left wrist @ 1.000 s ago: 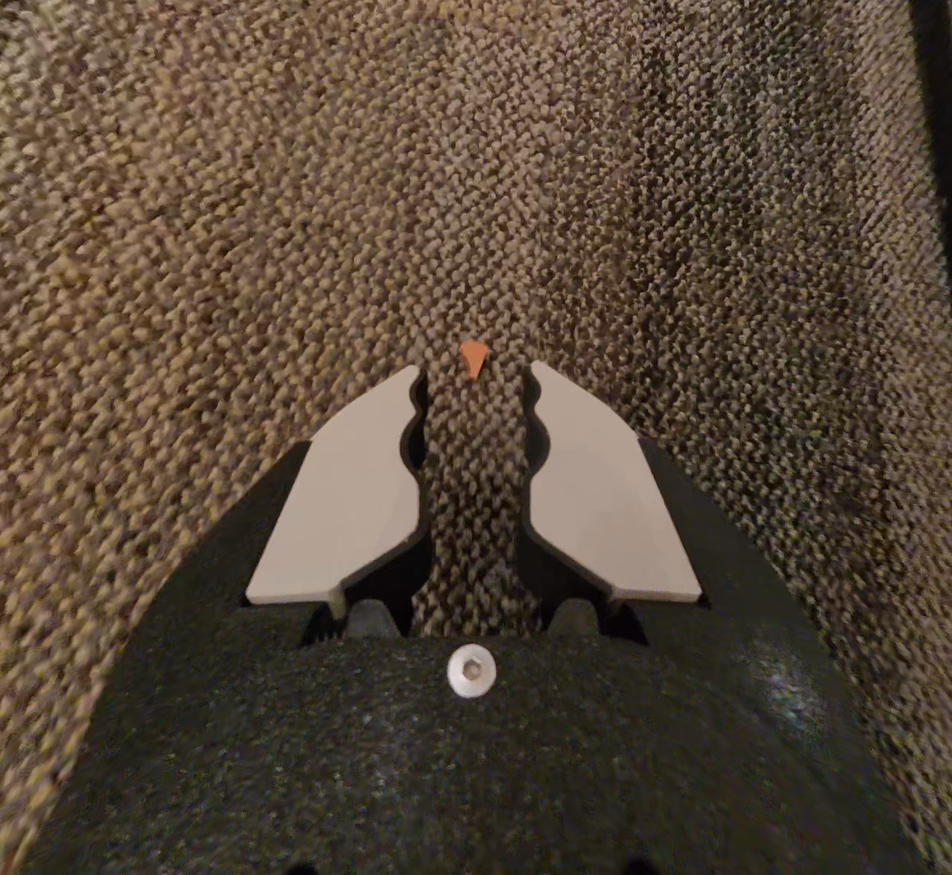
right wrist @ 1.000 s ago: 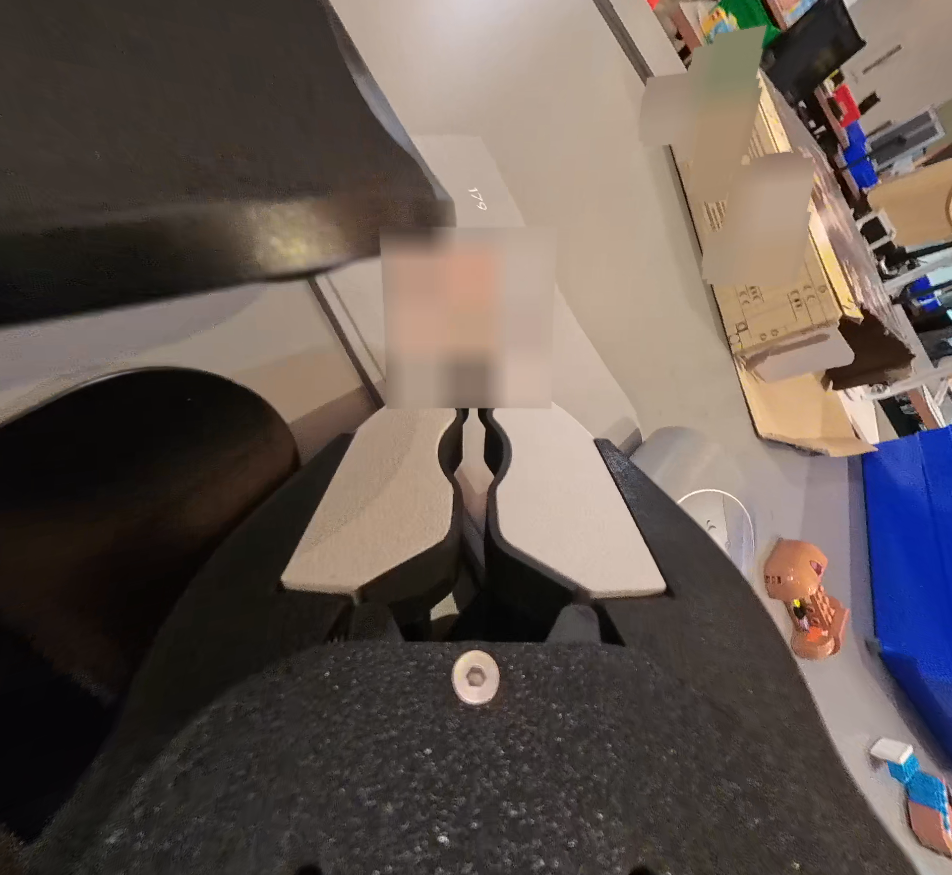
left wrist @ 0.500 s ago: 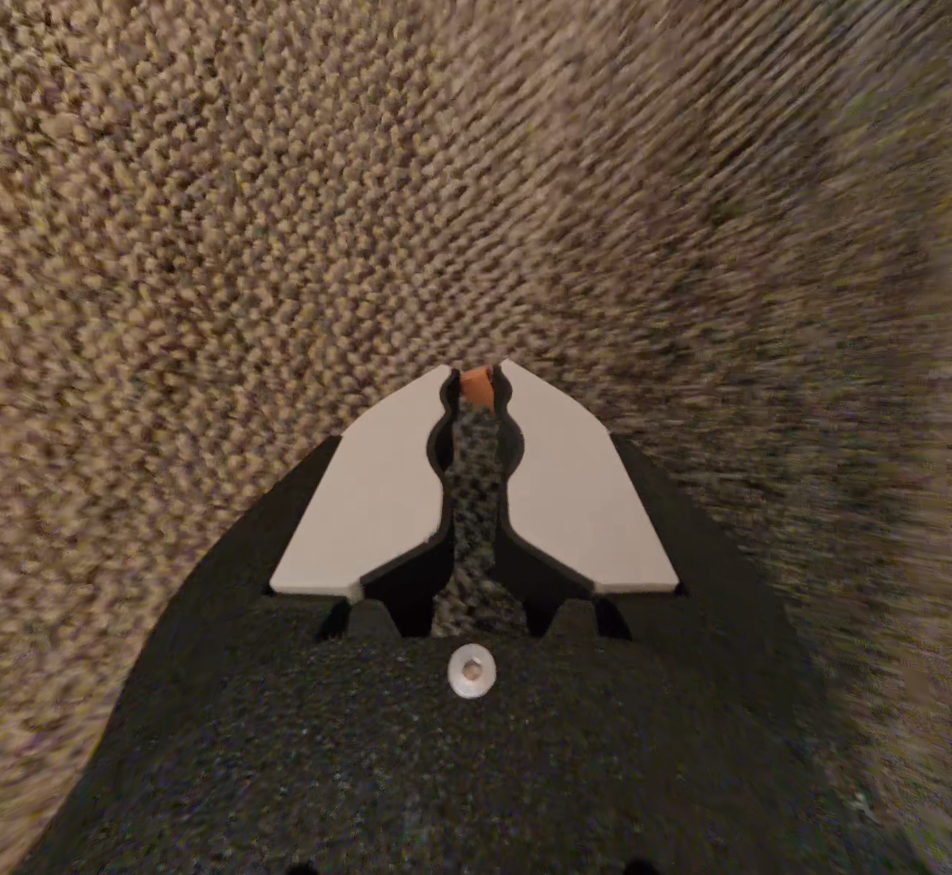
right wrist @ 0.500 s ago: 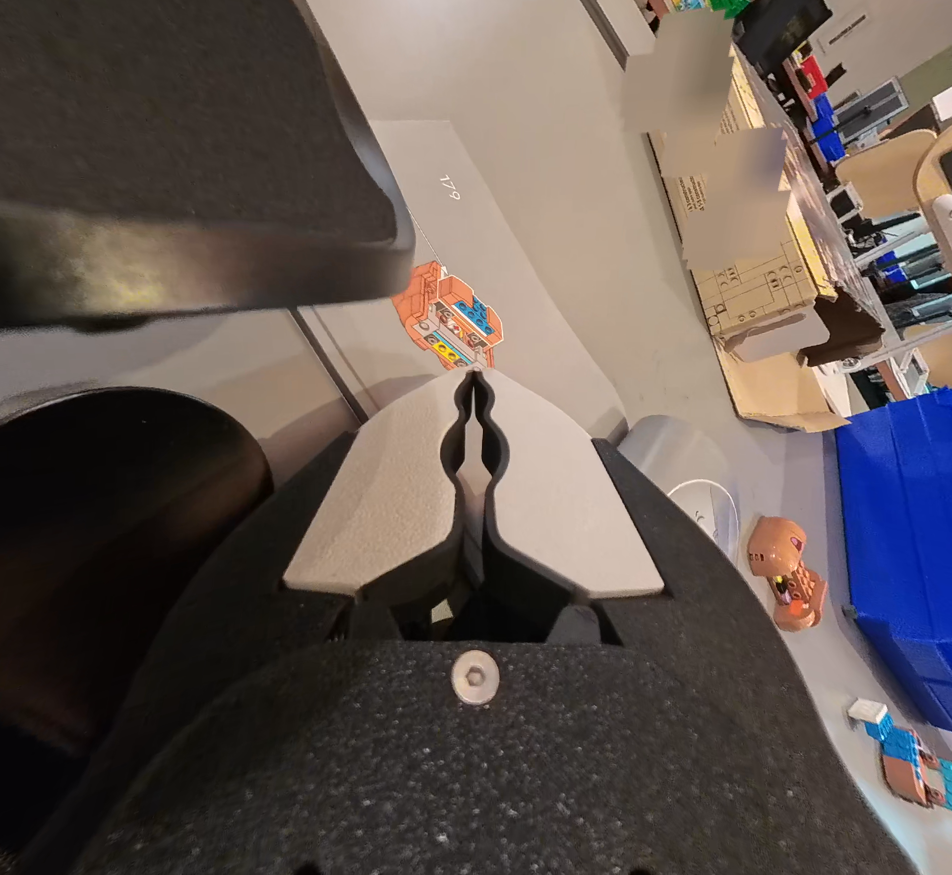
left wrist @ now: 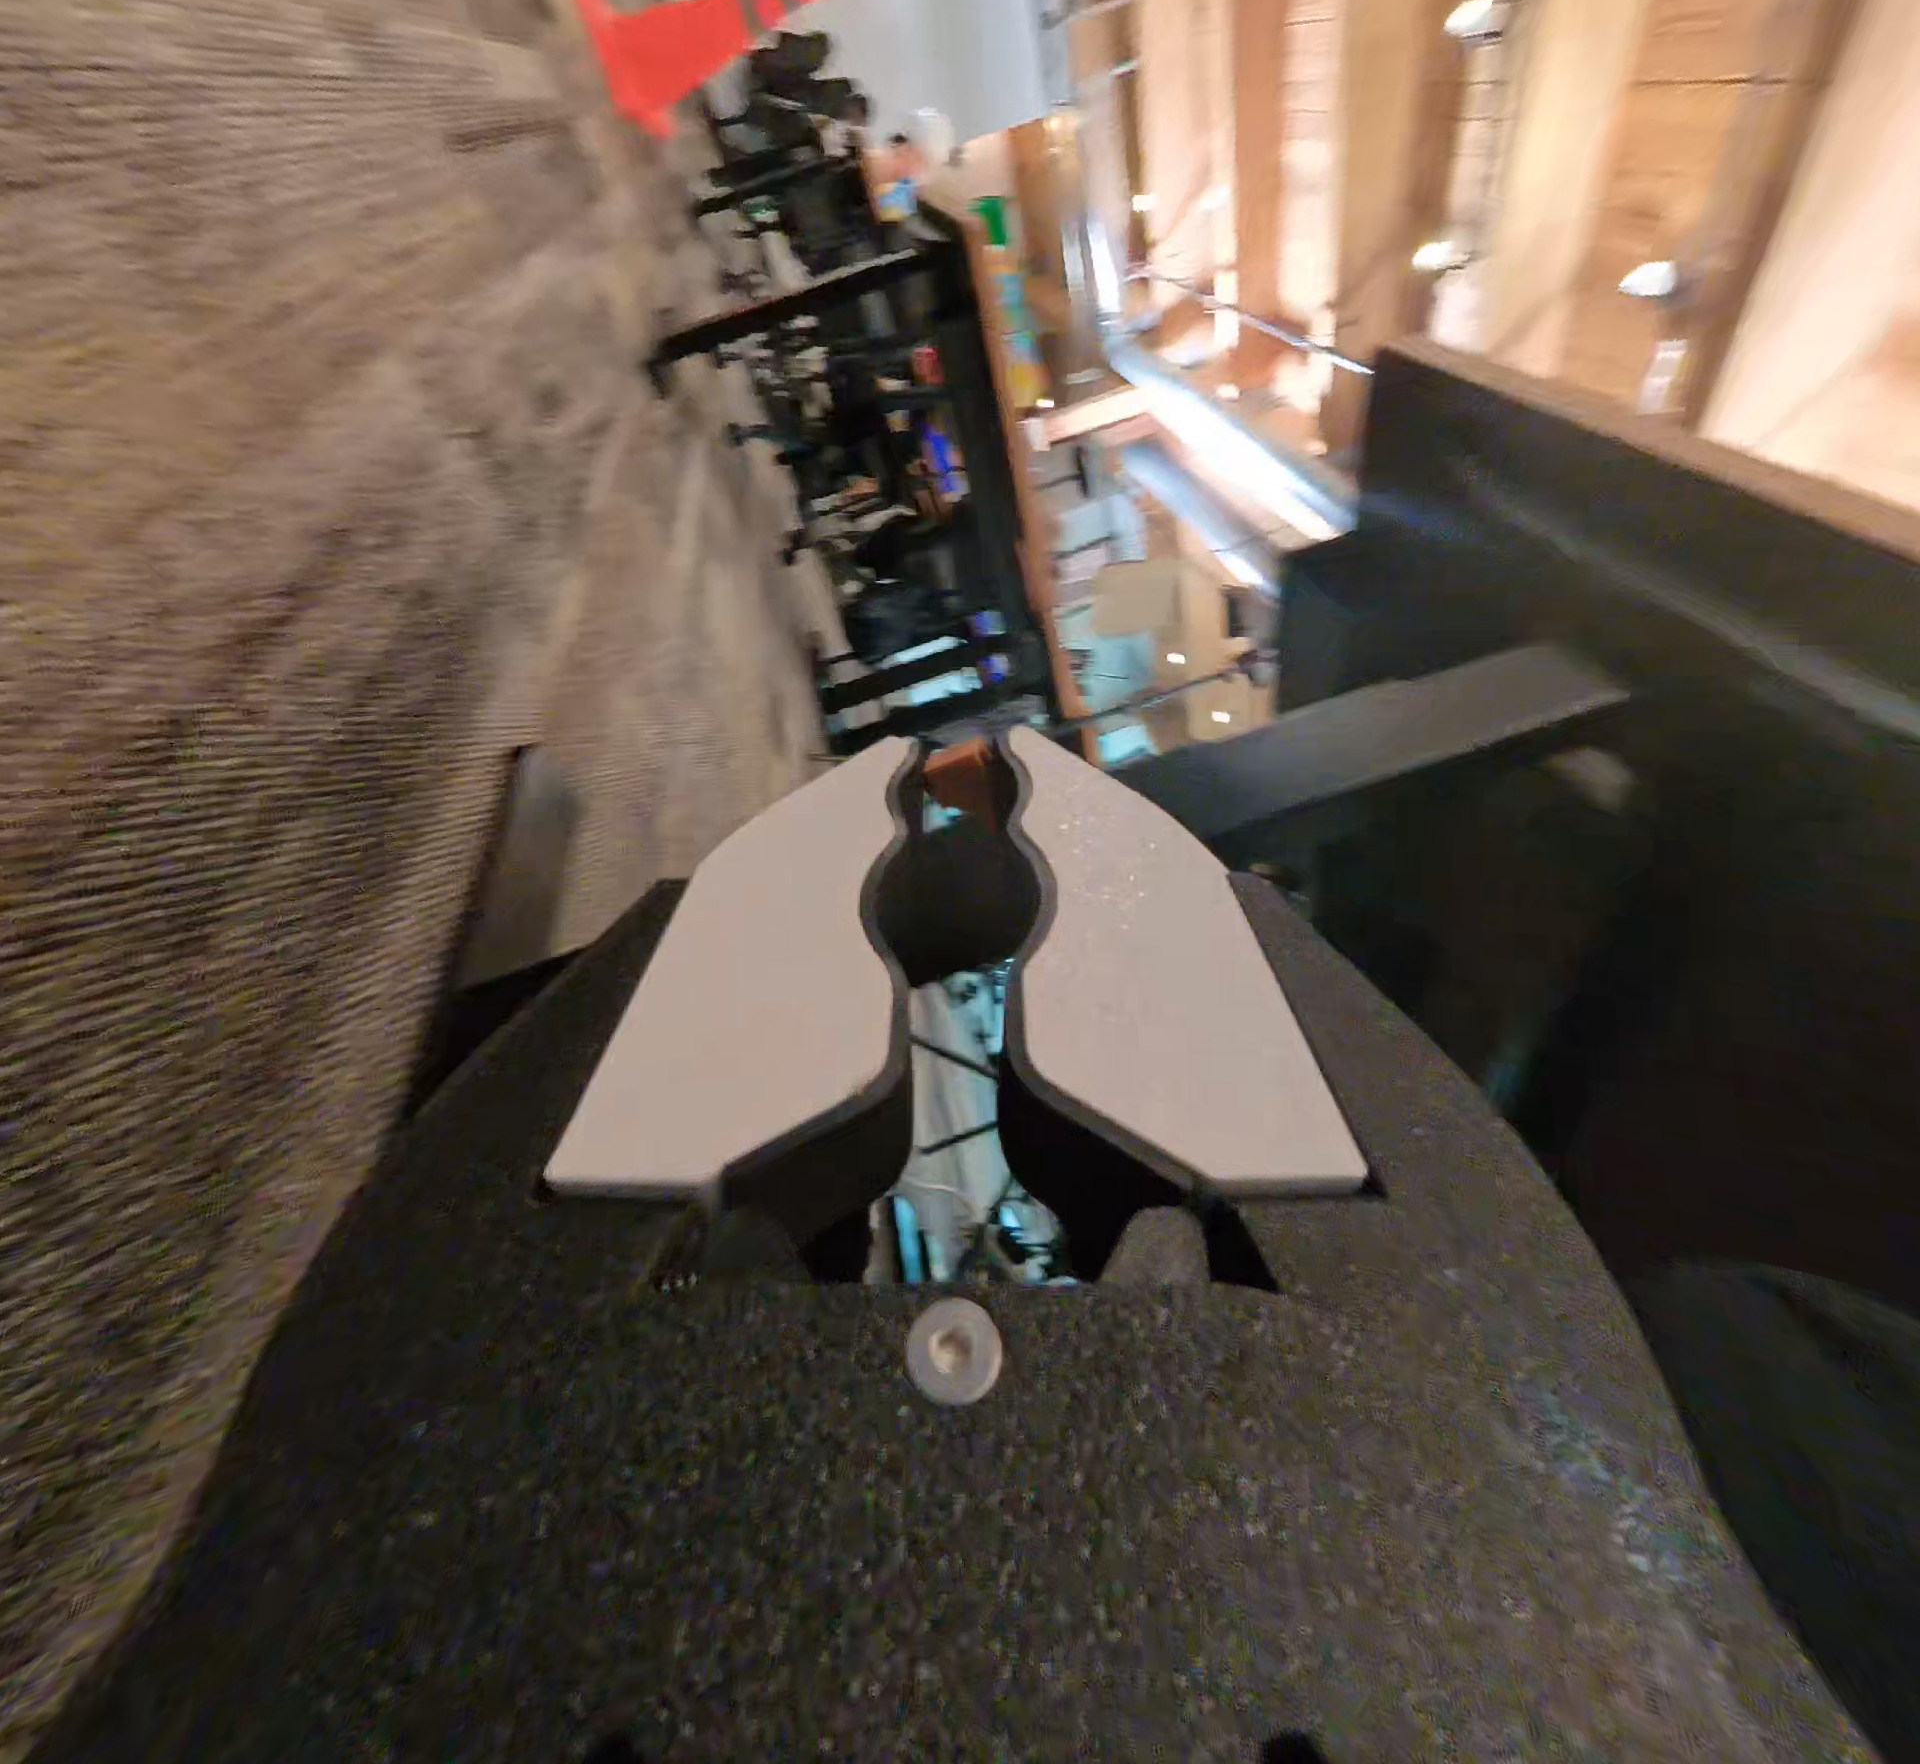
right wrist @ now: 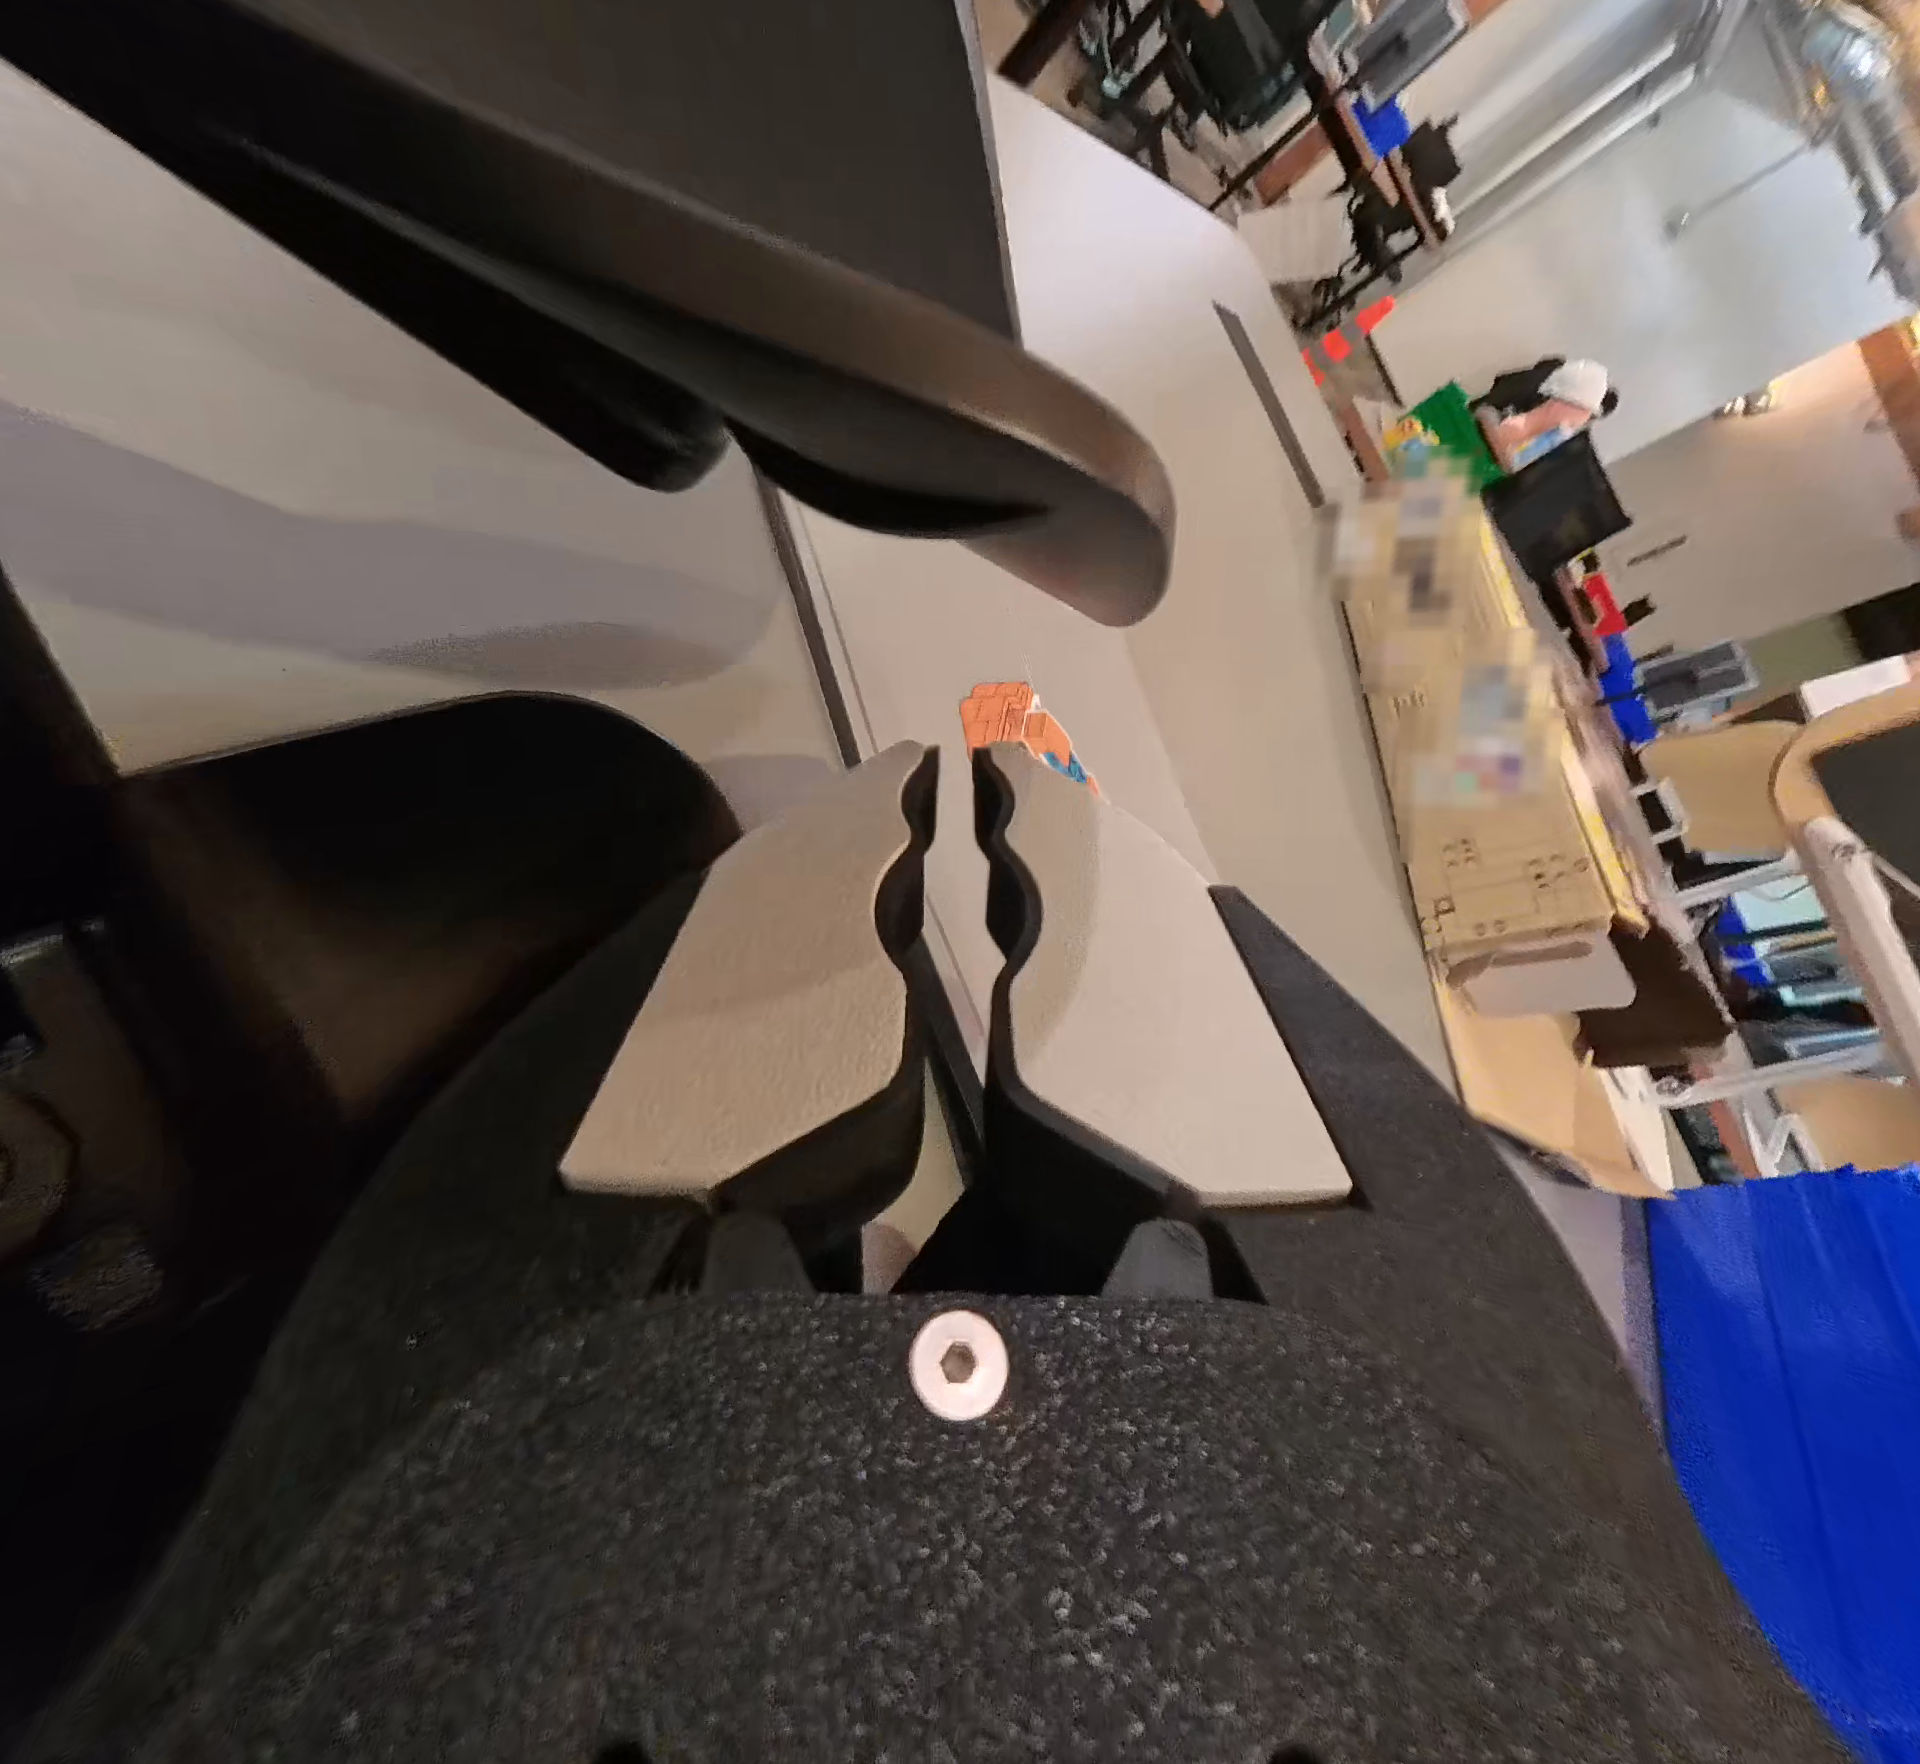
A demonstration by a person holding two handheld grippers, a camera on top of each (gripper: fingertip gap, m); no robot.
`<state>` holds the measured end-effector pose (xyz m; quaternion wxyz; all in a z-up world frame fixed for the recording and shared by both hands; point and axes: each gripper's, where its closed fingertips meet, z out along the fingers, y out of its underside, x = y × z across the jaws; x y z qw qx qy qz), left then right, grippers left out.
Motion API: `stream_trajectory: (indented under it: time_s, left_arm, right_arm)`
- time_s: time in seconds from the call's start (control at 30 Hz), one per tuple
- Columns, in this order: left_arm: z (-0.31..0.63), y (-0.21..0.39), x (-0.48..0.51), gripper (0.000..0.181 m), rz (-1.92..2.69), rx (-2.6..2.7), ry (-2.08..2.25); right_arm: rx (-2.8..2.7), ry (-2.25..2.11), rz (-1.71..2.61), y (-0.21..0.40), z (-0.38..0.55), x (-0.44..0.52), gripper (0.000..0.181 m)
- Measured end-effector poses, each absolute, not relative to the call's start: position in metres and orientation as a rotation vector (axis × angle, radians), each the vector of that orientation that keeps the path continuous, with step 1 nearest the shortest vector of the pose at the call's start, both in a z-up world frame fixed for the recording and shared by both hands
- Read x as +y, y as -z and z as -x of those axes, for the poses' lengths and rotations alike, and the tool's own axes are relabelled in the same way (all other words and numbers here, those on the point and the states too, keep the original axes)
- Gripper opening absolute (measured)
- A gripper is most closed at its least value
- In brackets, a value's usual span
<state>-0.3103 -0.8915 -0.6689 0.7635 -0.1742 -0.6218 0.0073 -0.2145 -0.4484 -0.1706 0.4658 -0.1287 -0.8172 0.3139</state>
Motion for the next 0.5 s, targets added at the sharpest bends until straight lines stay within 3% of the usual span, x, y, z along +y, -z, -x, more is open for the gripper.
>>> stream_trajectory:
  time_s: [0.5]
  left_arm:
    - [0.226, 0.301, -0.846, 0.013, 0.756, -0.855, -0.186]
  right_arm:
    - [-1.966, -1.100, -0.042, 0.151, 0.166, -0.466, 0.009]
